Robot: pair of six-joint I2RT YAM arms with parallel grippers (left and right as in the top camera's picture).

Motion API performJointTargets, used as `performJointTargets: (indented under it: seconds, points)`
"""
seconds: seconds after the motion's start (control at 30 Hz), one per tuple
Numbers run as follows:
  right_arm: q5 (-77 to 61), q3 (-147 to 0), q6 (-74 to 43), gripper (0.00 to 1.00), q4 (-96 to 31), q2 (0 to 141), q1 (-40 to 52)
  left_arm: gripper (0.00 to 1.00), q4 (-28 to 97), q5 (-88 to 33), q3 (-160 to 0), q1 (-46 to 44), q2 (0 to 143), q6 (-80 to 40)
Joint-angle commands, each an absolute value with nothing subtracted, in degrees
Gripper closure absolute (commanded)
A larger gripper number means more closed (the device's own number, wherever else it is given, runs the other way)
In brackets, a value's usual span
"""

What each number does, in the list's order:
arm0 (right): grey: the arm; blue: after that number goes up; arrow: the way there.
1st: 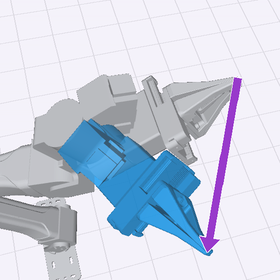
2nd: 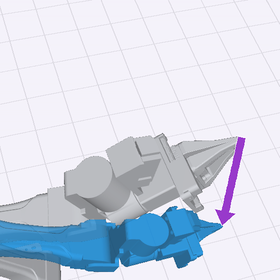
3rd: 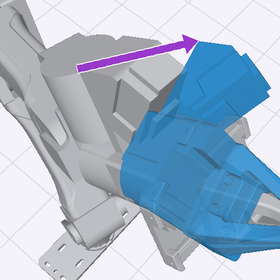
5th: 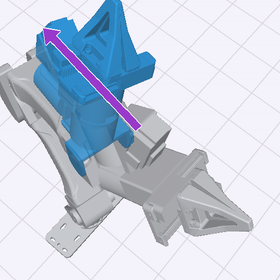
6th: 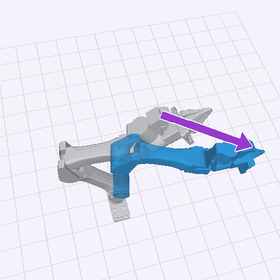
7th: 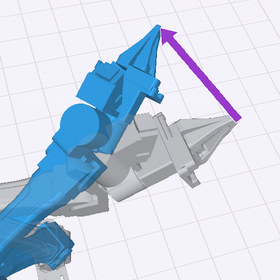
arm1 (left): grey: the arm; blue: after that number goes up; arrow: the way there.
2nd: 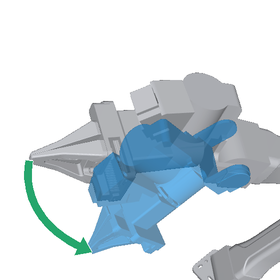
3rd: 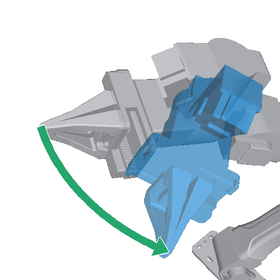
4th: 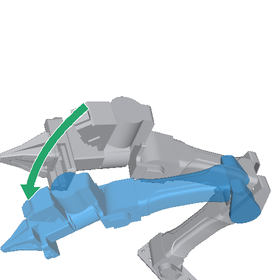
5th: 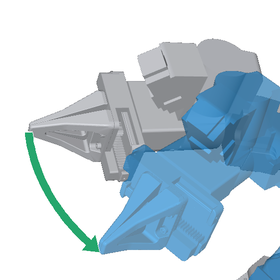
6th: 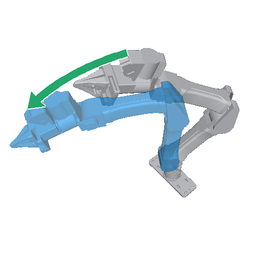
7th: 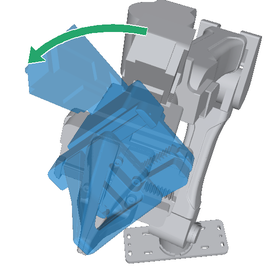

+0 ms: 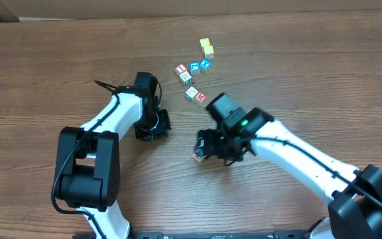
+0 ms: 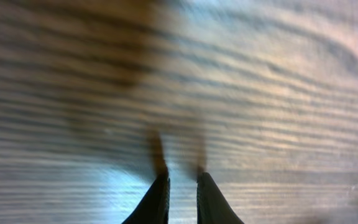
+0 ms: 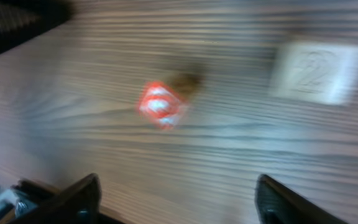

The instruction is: Flip 4 blocks

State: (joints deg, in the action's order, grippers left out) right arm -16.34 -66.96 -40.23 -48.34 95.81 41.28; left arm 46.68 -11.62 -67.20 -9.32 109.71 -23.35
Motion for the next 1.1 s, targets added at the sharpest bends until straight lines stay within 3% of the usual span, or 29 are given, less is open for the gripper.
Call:
performJointTargets:
  seconds: [0.0,0.2,0.23,0.3,0.43,0.7,1.07]
  points:
    - [-10.8,-67.3,-45.7,0.0,-44.0,94.9,46.0,0.89,45.4,-7.0,-66.9,-7.4,110.3,-24.0]
    - [-8.7,-67.2,-46.8,0.0,-35.9,95.2,50.5,0.87,45.1,-6.7,-66.8,-7.1,110.3,-24.0]
    - [-6.7,-67.2,-47.6,0.02,-35.8,95.3,50.8,0.87,45.1,-6.5,-66.8,-7.1,110.3,-24.0]
    - [-0.6,-67.0,-53.2,0.22,-37.3,95.5,51.4,0.85,45.1,-5.3,-66.8,-7.1,110.3,-24.0]
    - [9.6,-65.3,-62.5,0.25,-38.2,97.2,52.6,0.81,44.8,-4.0,-66.7,-7.1,110.3,-24.0]
    - [9.0,-64.8,-66.3,0.41,-32.5,104.0,55.4,0.79,42.9,-4.0,-65.2,-7.2,110.3,-24.0]
    - [12.0,-64.8,-69.0,0.43,-33.9,105.6,55.5,0.78,39.8,-4.1,-62.7,-7.2,110.3,-24.0]
